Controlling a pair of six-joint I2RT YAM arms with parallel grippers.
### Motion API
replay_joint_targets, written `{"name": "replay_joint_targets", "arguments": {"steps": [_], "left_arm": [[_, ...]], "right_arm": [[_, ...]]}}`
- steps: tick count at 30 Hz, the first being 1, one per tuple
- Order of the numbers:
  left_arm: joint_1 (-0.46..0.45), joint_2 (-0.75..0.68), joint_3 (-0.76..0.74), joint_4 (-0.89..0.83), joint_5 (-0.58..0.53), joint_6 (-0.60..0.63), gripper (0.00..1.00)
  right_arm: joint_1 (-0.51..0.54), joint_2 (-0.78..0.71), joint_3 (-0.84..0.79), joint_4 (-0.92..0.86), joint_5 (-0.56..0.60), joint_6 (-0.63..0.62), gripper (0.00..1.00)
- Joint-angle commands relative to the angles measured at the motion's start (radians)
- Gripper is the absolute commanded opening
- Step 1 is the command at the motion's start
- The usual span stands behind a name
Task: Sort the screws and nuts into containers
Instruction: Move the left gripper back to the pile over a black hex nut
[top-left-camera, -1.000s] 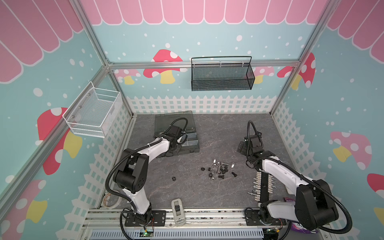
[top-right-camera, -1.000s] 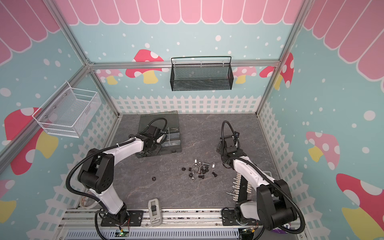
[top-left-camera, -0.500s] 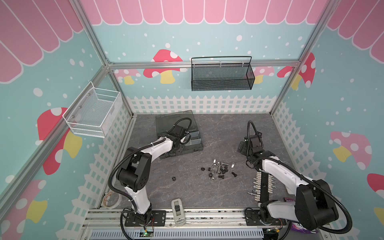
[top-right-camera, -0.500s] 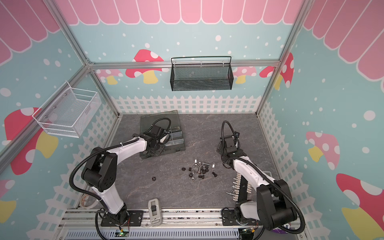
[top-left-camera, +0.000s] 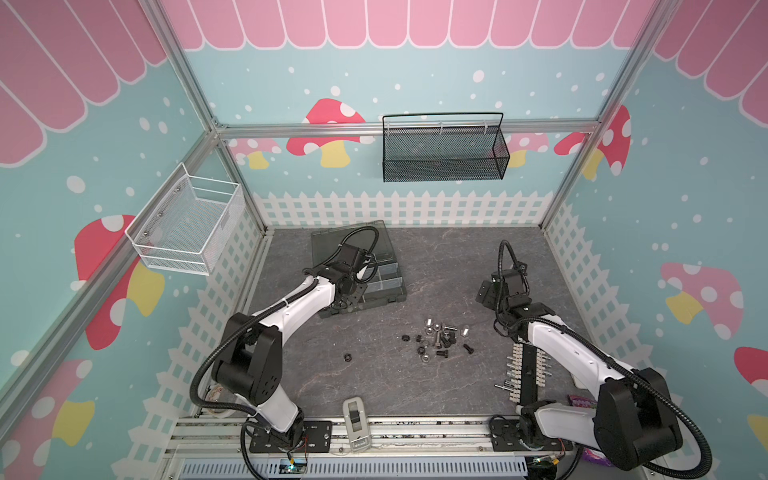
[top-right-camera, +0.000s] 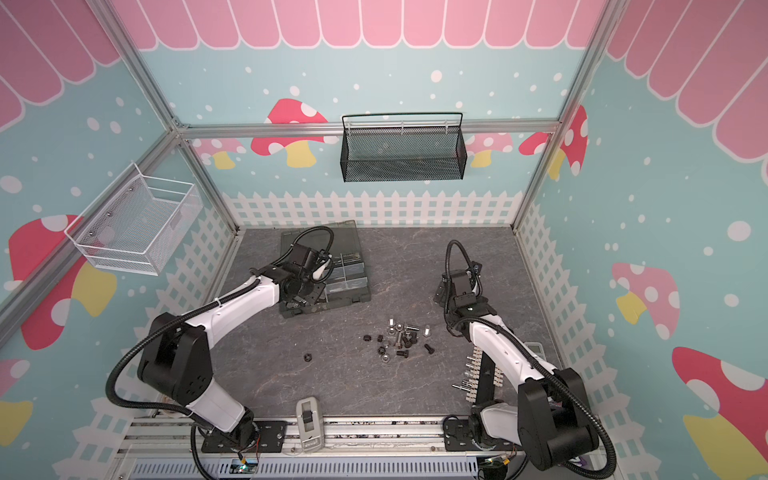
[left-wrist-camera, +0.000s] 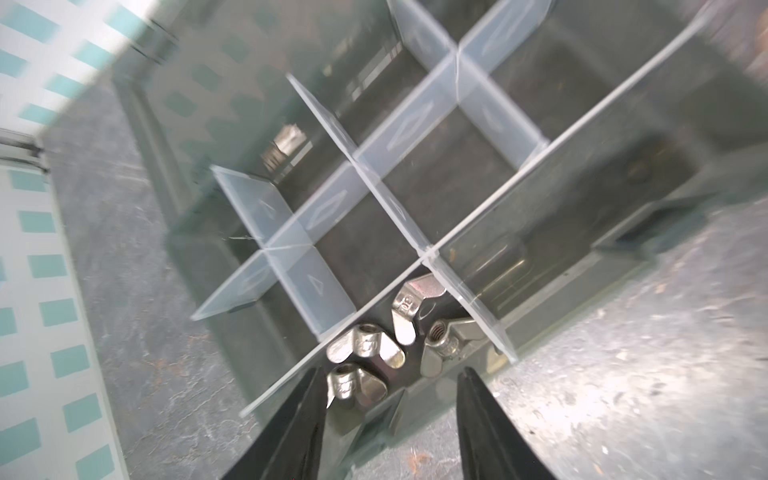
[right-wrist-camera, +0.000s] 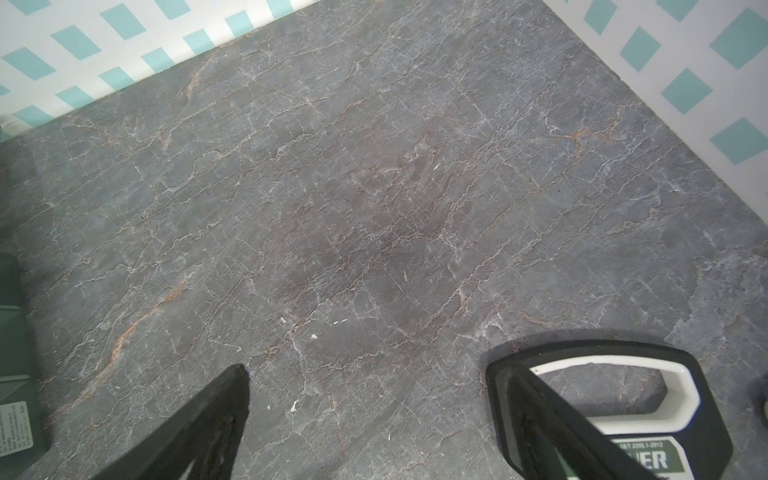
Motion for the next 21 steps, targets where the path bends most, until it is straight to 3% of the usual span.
{"name": "replay_joint_targets", "arguments": {"steps": [1,10,21], "left_arm": [[-0.004,-0.092,-0.001,-0.015,0.025,-0.030,0.52],[-0.004,-0.262,-0.003,0.021,0.049,-0.216,0.56],[-0.063,-0.449,-0.185,0.032,0.009,-0.502,0.82]], "right_arm": [[0.008,-0.018,0.020,-0.021,0.017,0.006,0.97],[0.008,-0.001,0.042,-0.021,0.022,0.006,0.97],[0.006,0.029,0.068,-0.031,0.032,-0.010,0.97]]}}
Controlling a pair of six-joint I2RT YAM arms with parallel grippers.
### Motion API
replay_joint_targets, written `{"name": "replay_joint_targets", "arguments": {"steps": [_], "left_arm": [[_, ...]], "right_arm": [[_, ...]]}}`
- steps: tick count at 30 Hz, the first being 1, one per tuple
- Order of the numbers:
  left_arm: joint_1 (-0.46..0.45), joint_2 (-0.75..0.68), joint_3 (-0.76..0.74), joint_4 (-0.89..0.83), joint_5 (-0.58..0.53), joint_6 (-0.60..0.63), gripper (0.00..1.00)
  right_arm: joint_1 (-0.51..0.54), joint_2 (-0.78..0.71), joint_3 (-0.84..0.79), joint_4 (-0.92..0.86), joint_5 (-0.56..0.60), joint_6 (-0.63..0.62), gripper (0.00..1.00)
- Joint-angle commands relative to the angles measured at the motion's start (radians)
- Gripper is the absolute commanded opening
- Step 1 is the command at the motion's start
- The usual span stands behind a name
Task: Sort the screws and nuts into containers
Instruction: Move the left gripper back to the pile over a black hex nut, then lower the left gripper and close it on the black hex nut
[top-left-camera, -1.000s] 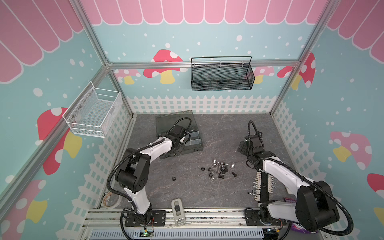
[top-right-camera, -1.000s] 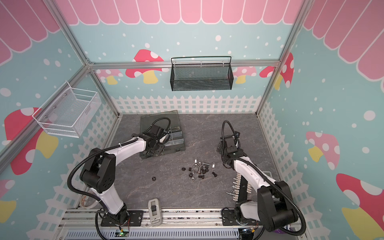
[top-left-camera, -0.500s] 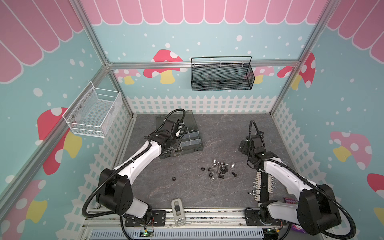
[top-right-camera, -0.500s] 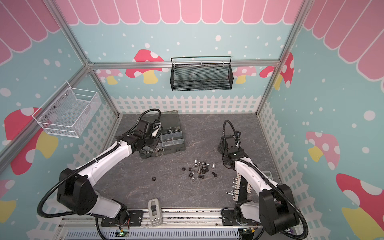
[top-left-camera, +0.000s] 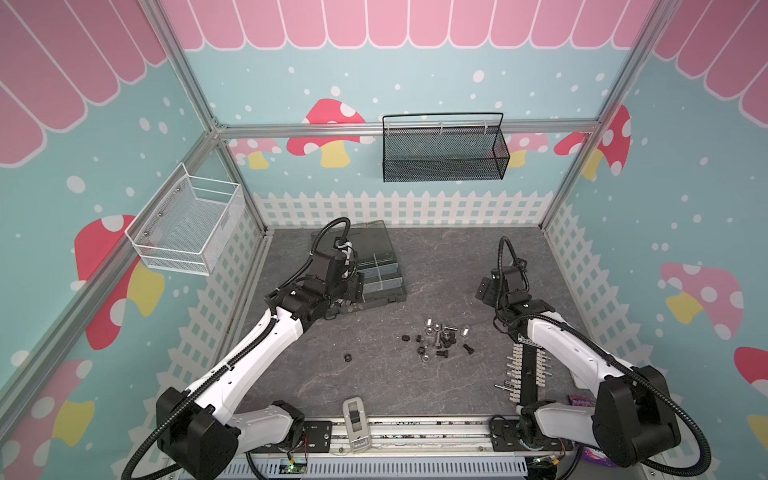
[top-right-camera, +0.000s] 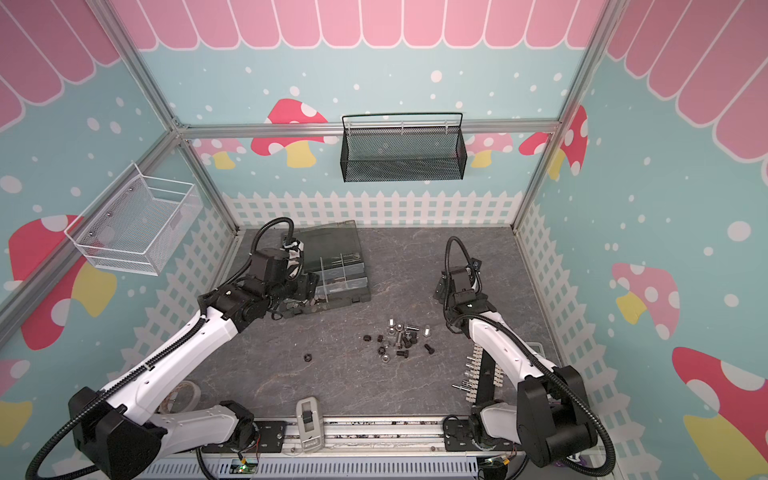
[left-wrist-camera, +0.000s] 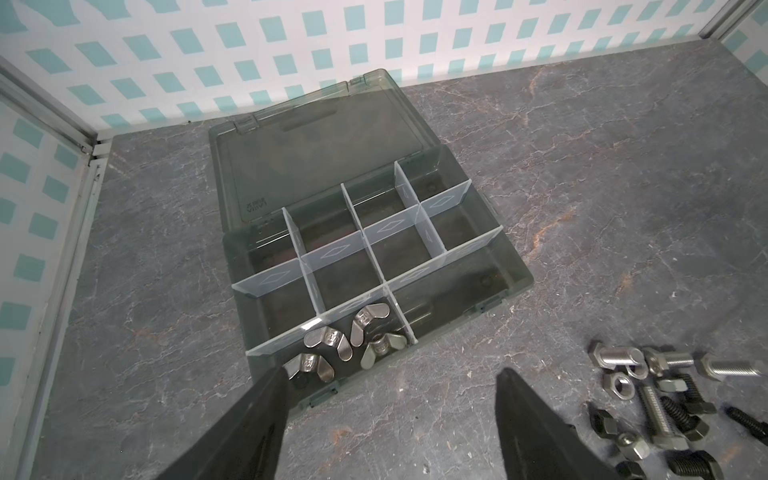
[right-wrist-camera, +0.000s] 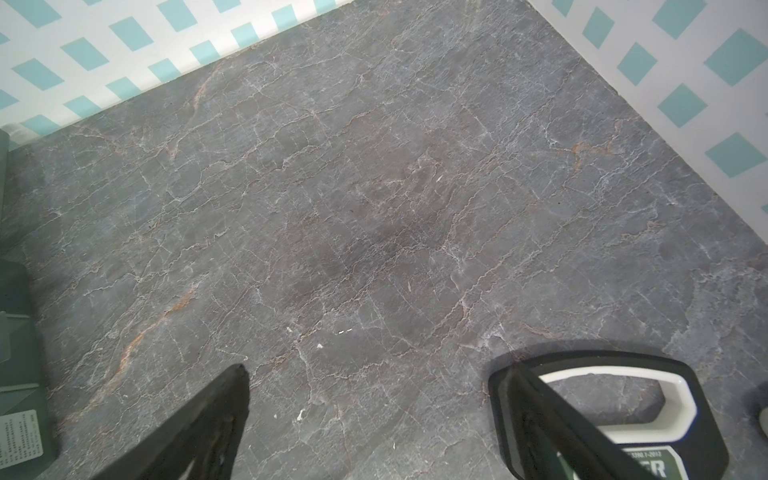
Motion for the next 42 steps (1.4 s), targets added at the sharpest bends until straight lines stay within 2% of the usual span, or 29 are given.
{"name": "replay_joint_targets", "arguments": {"steps": [1,7,14,22,31,37,41,42], "left_arm": [[-0.005,-0.054,-0.071,-0.007,-0.011,-0.160,0.84],[-0.011,-0.106,-0.177,-0.032,0.042,-0.310,1.00],[-0.059,-0.132,-0.240,-0.079,0.021,-0.414,1.00],[-0.170,-0.156,-0.303,-0.100,-0.015,-0.546,1.00],[-0.231,-0.116,-0.373,-0.147,-0.004,-0.656,0.96],[-0.238,-0.076,-0.393,-0.146,-0.019,-0.659,0.95],[-0.238,-0.049,-0.412,-0.131,-0.017,-0.657,0.89],[-0.238,-0.040,-0.418,-0.124,-0.017,-0.657,0.84]], "right_arm": [[0.006,0.009,0.030,-0.021,0.027,-0.002,0.97],[0.006,0.007,0.028,-0.044,0.049,0.001,0.97],[0.006,-0.002,0.007,-0.053,0.054,0.010,0.97],[0.006,-0.010,-0.013,-0.046,0.054,0.012,0.97],[0.006,0.007,-0.021,-0.033,0.039,0.014,0.97],[0.006,0.005,-0.034,-0.028,0.035,0.023,0.97],[0.006,0.001,-0.048,-0.018,0.029,0.033,0.97],[0.006,-0.001,-0.054,-0.014,0.028,0.036,0.97]]}}
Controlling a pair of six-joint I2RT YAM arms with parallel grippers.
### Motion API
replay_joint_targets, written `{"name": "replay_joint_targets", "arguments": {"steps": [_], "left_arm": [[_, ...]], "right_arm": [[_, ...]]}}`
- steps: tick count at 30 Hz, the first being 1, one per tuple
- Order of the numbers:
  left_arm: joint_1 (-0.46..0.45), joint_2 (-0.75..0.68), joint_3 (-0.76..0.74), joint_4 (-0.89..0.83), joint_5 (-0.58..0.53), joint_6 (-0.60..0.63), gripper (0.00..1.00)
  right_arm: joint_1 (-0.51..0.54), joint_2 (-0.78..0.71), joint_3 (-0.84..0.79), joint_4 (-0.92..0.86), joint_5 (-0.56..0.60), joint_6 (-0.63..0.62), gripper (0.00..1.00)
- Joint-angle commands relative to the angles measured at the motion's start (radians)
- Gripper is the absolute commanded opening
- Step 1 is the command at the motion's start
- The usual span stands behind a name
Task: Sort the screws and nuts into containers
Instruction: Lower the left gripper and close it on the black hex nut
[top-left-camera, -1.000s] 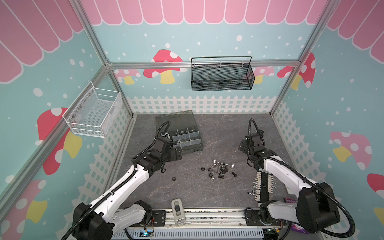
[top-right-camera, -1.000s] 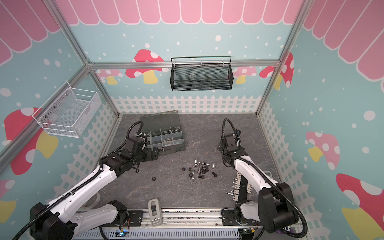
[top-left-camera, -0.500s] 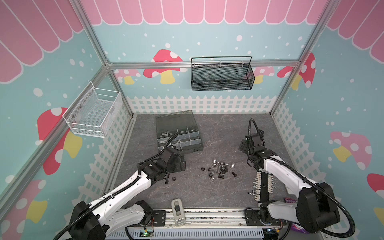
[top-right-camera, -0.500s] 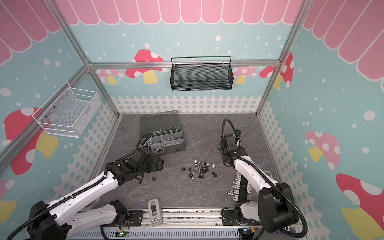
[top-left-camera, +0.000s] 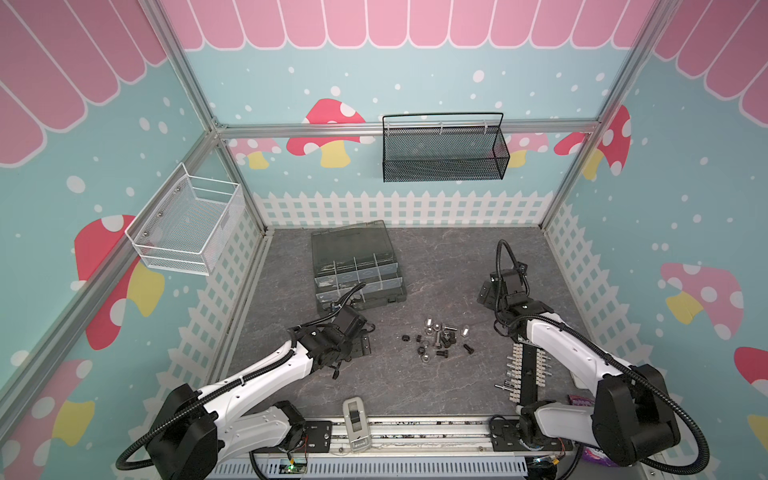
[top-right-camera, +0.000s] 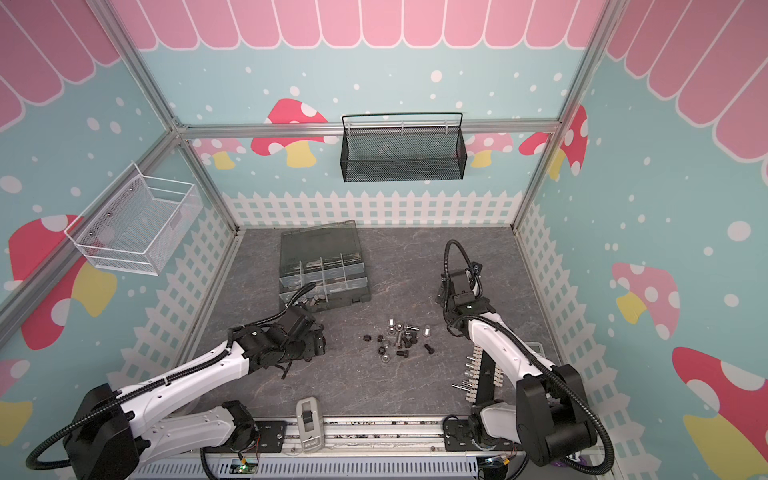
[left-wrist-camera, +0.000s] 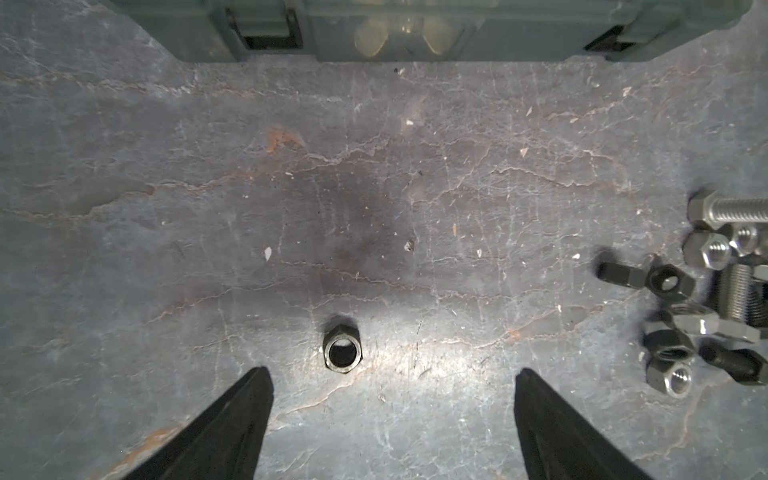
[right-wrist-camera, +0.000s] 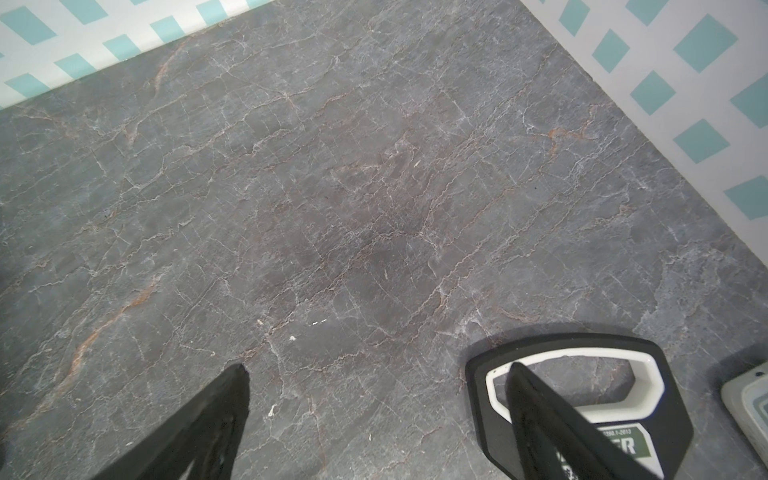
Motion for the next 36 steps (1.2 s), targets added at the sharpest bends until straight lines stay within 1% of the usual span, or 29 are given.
{"name": "replay_joint_targets", "arguments": {"steps": [1,3,9,13,16,22,32,36], "left_arm": [[-0.006,0.029,-0.030,0.005,-0.021,-0.030,0.79],[-0.005,0.049,-0.028,0.006,-0.017,-0.026,0.73],[0.005,0.097,-0.040,-0.001,-0.002,-0.040,0.66],[0.013,0.137,-0.049,0.013,0.009,-0.040,0.57],[0.015,0.165,-0.046,0.027,0.010,-0.028,0.53],[0.020,0.218,-0.029,0.048,0.001,0.003,0.50],[0.038,0.259,-0.028,0.040,0.010,0.006,0.35],[0.038,0.253,-0.031,0.024,0.021,0.000,0.31]], "right_arm": [[0.006,-0.003,-0.030,0.011,-0.002,0.033,0.97],[0.006,-0.005,-0.037,0.014,-0.005,0.042,0.97],[0.006,-0.006,-0.052,0.018,-0.008,0.052,0.97],[0.007,-0.009,-0.068,0.026,-0.008,0.062,0.97],[0.006,-0.008,-0.075,0.031,-0.011,0.067,0.97],[0.007,-0.009,-0.086,0.032,-0.012,0.076,0.97],[0.006,-0.021,-0.096,0.032,-0.006,0.084,0.97],[0.006,-0.020,-0.098,0.032,-0.009,0.085,0.97]]}}
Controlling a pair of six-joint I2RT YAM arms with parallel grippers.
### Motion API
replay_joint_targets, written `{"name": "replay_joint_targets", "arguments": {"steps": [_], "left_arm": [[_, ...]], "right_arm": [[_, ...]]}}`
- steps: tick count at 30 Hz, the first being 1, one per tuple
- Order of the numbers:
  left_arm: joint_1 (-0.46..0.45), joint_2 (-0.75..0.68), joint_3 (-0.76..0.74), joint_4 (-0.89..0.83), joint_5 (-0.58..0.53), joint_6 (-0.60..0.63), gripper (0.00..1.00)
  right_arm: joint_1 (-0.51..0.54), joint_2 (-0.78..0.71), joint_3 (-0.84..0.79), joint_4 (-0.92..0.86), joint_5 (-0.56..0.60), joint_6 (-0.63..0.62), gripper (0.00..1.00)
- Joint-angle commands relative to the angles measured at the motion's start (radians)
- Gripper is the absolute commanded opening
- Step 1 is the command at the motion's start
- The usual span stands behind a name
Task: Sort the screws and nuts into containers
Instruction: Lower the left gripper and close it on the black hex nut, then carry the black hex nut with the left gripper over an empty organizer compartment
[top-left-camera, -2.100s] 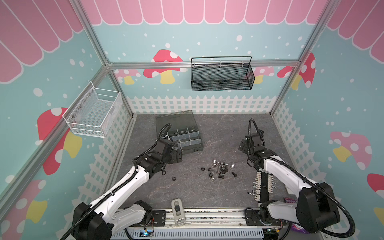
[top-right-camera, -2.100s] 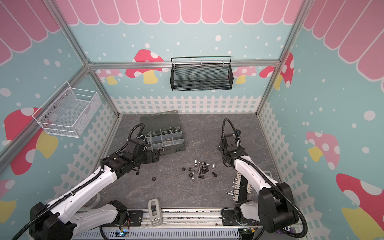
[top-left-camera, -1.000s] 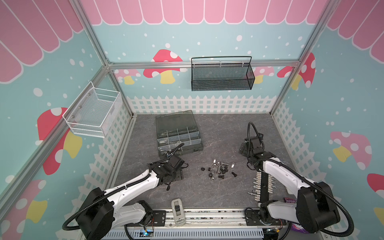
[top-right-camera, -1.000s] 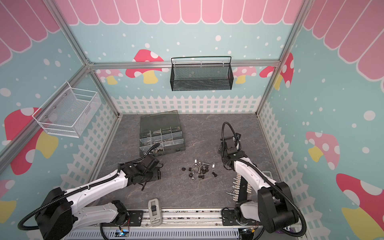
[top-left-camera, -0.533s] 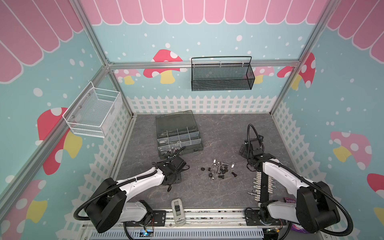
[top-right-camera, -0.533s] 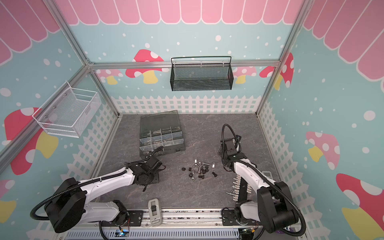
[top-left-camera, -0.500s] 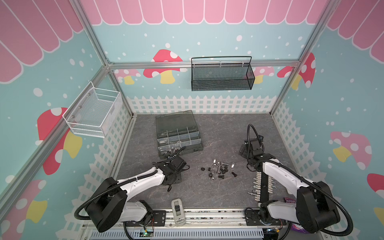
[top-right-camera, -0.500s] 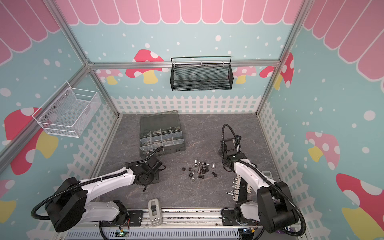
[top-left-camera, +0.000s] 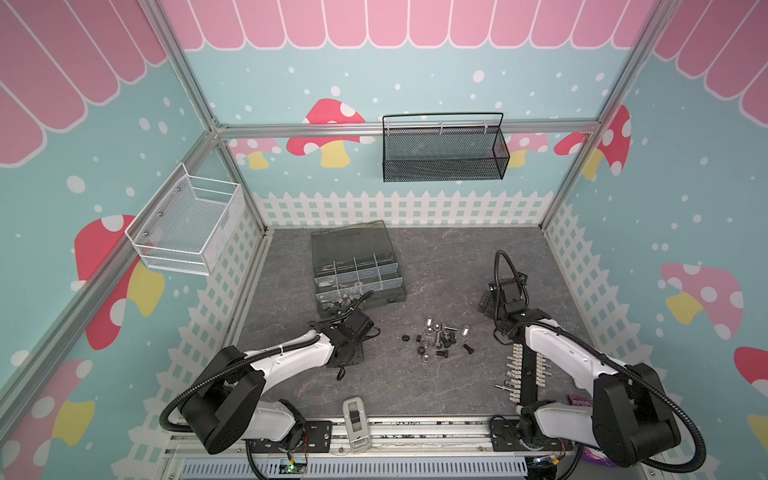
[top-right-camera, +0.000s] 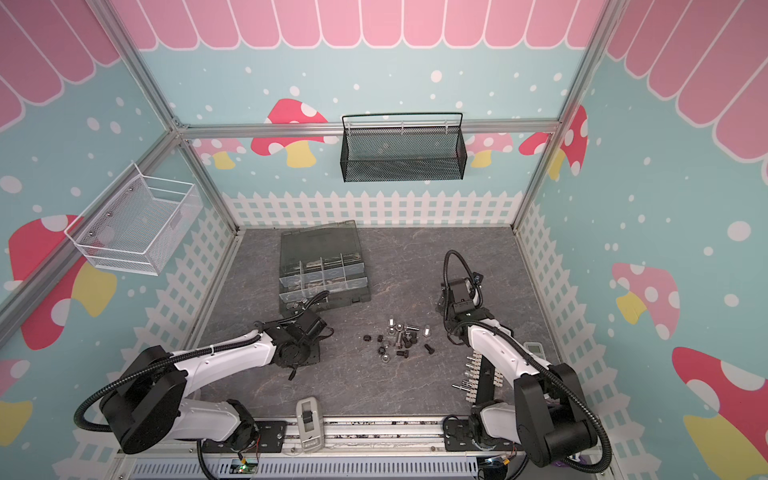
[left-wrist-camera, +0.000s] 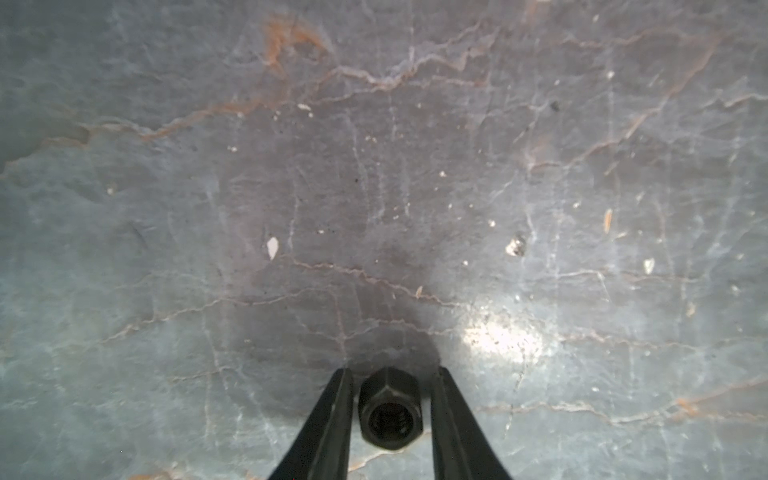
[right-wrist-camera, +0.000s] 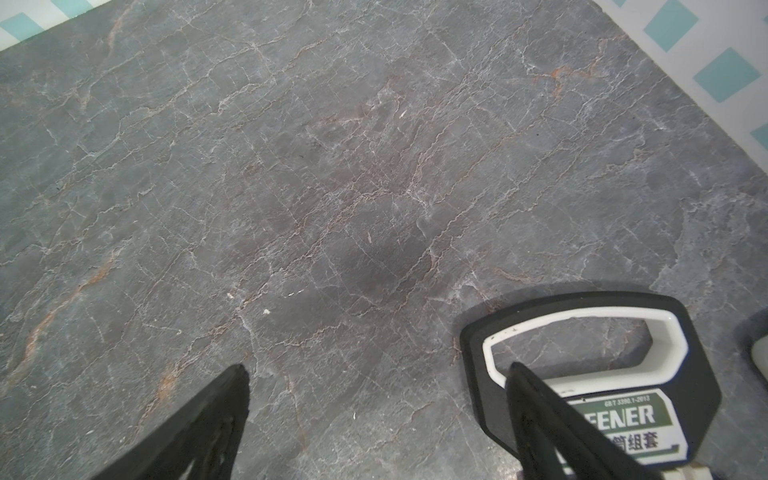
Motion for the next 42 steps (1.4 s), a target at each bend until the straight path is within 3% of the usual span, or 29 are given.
{"name": "replay_joint_targets", "arguments": {"steps": [1,13,21,29,34,42], "left_arm": [[0.007,0.009,-0.002,-0.036,0.013,-0.013,0.31],[0.008,-0.038,0.001,-0.028,-0.026,-0.024,0.17],[0.046,-0.097,0.117,-0.021,-0.121,0.032,0.13],[0.190,-0.082,0.289,0.074,-0.131,0.192,0.12],[0.298,0.004,0.389,0.106,-0.131,0.274,0.12],[0.437,0.180,0.479,0.179,-0.078,0.309,0.12]], "right_arm": [[0.006,-0.017,-0.014,0.001,0.005,0.030,0.97],[0.006,-0.014,-0.019,0.010,0.000,0.037,0.97],[0.006,-0.031,-0.016,0.018,-0.008,0.033,0.97],[0.006,-0.040,-0.002,0.019,-0.021,0.019,0.97],[0.007,-0.049,0.015,0.010,-0.029,0.004,0.97],[0.006,-0.037,0.041,-0.002,-0.043,-0.009,0.97]]}}
